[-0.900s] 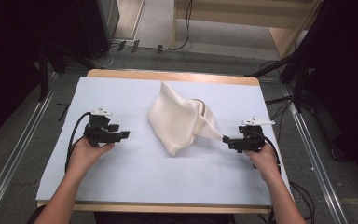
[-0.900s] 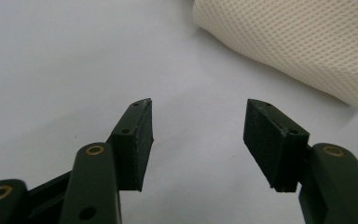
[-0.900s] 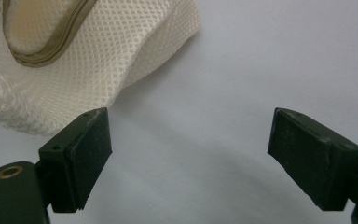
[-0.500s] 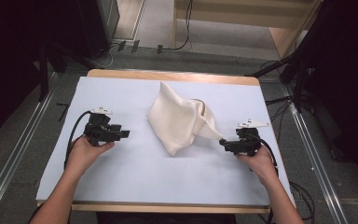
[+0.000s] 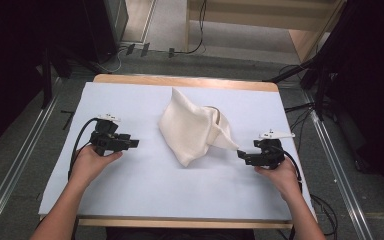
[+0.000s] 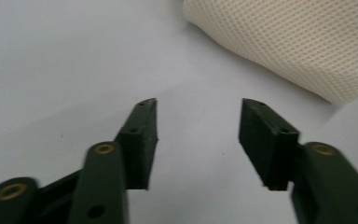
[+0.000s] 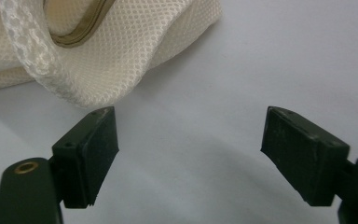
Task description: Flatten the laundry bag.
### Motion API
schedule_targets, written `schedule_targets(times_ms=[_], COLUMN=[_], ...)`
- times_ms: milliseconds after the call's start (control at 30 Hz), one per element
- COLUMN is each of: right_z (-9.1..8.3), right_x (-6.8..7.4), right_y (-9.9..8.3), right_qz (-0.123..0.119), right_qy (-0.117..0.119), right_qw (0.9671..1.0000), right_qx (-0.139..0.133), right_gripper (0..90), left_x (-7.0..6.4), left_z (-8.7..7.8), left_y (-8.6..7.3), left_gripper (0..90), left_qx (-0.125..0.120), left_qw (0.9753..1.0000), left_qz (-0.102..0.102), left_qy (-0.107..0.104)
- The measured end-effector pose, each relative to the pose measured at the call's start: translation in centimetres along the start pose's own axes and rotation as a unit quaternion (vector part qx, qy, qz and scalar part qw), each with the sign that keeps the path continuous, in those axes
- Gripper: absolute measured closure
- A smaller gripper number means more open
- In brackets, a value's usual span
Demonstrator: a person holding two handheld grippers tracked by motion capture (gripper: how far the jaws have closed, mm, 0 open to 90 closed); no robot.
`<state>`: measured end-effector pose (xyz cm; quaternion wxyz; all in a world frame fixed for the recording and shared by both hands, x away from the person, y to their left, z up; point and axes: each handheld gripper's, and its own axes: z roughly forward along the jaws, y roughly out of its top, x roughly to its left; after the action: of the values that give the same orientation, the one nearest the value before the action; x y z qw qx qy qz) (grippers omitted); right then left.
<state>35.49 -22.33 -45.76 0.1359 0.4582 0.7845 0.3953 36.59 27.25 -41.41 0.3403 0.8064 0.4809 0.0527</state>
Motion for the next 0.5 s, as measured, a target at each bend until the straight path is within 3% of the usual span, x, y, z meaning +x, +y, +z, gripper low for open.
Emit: schedule_targets(times_ms=[67,233,367,500], right_z=[-0.2,-0.6,-1.1,-1.2], right_x=[-0.1,-0.3,-0.2,-0.3], right_y=[0.0,0.0,0.4,0.6], right_qz=[0.001,0.001,-0.005,0.000], right_qy=[0.001,0.010,0.017,0.024], right_qw=[1.0000,0.9999,0.9998,0.9997], right_qx=[-0.002,0.001,0.005,0.008], right_gripper=[22.9,33.6,41.2,41.9], left_x=[0.3,0.4,0.4,0.3], left_z=[0.2,0.0,-0.2,-0.3], left_y=[0.0,-0.1,-0.1,-0.1], left_gripper=[39.7,33.9,32.9,32.5], left_qx=[0.004,-0.006,-0.010,-0.004], left_qw=[1.0000,0.9999,0.9998,0.9999], left_qz=[-0.007,-0.008,-0.011,-0.008], left_qy=[-0.004,-0.007,-0.016,-0.014])
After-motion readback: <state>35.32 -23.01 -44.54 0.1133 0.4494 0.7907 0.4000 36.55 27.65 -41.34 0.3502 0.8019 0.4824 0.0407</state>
